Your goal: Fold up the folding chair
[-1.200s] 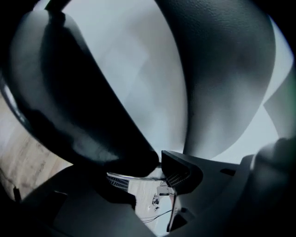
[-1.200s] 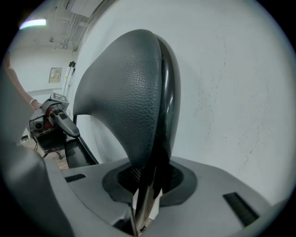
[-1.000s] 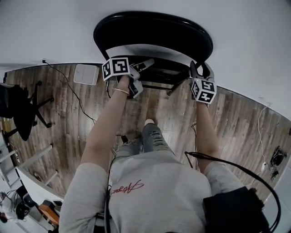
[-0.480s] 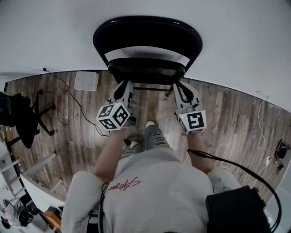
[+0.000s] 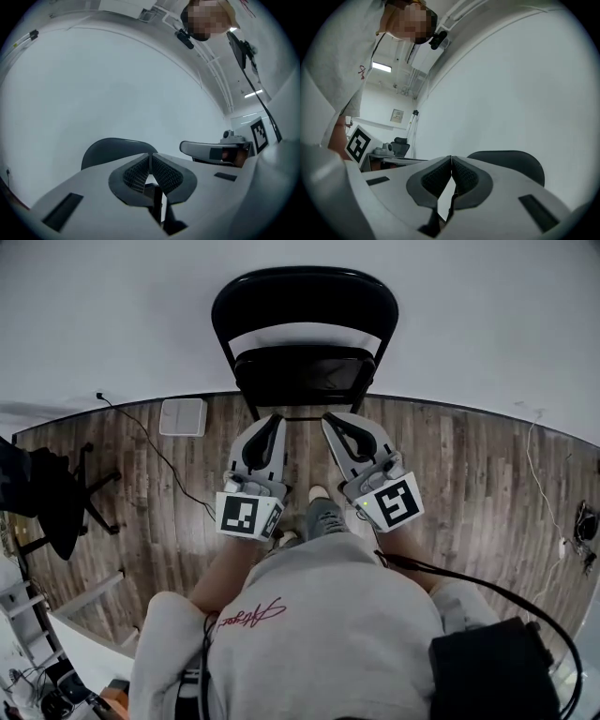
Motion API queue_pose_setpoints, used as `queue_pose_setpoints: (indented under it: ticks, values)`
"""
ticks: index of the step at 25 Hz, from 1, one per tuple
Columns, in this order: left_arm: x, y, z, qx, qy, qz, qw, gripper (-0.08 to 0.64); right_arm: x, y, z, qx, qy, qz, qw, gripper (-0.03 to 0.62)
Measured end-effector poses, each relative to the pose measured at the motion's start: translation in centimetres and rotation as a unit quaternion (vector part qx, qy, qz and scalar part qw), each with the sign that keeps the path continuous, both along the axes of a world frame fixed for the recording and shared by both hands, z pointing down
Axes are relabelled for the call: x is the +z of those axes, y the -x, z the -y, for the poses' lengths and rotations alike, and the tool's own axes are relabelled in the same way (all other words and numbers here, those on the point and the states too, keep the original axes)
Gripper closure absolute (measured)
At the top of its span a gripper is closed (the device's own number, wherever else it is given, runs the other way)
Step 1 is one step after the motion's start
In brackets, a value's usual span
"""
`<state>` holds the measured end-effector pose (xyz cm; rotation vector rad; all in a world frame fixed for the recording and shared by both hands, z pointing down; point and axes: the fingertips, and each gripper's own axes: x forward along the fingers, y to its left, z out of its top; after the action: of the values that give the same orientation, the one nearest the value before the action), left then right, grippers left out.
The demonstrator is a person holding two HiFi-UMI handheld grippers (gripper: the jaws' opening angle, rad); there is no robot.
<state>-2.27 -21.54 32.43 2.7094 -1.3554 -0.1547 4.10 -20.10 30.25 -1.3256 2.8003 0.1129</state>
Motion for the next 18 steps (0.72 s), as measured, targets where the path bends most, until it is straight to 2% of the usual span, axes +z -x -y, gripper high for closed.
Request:
queue_pose_setpoints:
  ticks: [3, 8, 12, 18]
  values:
    - [-1.1, 0.7, -3.5, 0.022, -0.019, 0.003, 0.9996, 0.532, -0.5, 1.7, -3.2, 0.003, -0.01, -0.017, 1.0, 0.574]
    - [-1.6, 2.4, -8.4, 0.047, -0.031, 0.004, 0.9984, 0.535, -1.0, 3.7, -8.1, 0.023, -0.01, -0.006, 1.0, 0.574]
    - [-2.1, 3.4, -11.4, 0.063, -0.041, 0.0, 0.9972, 0.535, -1.4, 4.9, -11.3, 0.039, -0.018, -0.014, 0.999, 0.574]
    - [-2.5, 3.6, -15.5, 0.091, -0.054, -0.002, 0.9944, 0.535, -1.1, 5.3, -15.8, 0.06, -0.009, 0.003, 0.998, 0.574]
